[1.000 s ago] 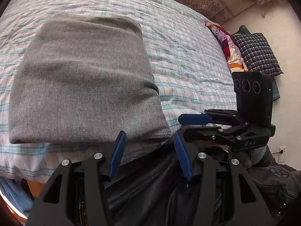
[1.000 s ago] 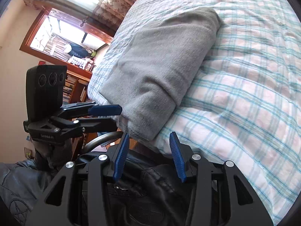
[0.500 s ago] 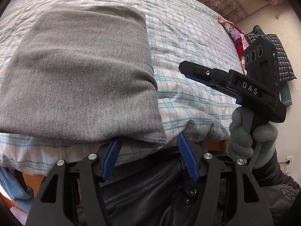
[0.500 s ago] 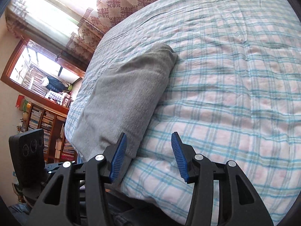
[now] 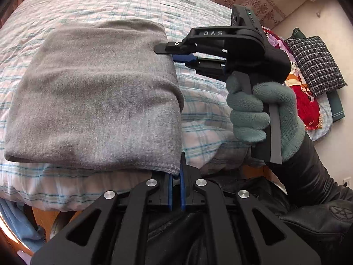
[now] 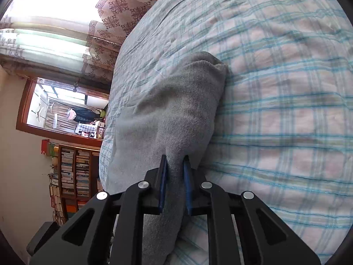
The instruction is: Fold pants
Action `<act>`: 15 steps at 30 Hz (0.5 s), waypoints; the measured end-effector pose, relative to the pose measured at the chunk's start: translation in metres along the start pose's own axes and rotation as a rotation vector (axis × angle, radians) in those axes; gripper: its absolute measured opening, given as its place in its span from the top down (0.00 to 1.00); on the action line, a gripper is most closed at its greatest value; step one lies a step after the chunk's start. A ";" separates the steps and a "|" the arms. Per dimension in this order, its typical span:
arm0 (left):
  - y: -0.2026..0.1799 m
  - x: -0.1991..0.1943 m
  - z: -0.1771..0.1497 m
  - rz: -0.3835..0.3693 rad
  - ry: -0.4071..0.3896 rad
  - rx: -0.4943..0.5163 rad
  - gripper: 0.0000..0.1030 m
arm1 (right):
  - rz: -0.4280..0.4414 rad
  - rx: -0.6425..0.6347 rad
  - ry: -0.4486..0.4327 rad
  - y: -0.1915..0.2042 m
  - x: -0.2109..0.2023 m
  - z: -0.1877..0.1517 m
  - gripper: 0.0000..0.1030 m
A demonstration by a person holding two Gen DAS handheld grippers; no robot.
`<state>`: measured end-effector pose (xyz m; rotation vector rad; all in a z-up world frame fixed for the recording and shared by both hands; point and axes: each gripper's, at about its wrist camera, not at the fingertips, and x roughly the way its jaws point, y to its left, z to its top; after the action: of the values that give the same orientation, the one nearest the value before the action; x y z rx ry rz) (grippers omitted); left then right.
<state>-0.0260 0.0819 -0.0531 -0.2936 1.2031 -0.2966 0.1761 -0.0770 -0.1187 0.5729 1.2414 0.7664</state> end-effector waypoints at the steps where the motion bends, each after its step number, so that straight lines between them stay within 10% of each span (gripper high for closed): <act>1: -0.002 -0.001 -0.001 0.004 -0.003 0.015 0.96 | -0.013 -0.044 -0.025 0.013 -0.006 0.002 0.88; 10: -0.006 0.022 -0.006 -0.050 0.090 0.053 1.00 | -0.097 -0.049 -0.083 0.014 -0.013 0.054 0.85; 13: -0.007 0.014 -0.004 -0.079 0.057 0.073 1.00 | -0.138 -0.042 -0.057 0.000 -0.010 0.052 0.50; 15: -0.014 0.002 -0.008 -0.083 0.023 0.115 1.00 | -0.139 -0.018 -0.047 -0.009 -0.009 0.047 0.46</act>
<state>-0.0340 0.0682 -0.0525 -0.2409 1.1929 -0.4407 0.2224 -0.0887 -0.1091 0.4820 1.2168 0.6432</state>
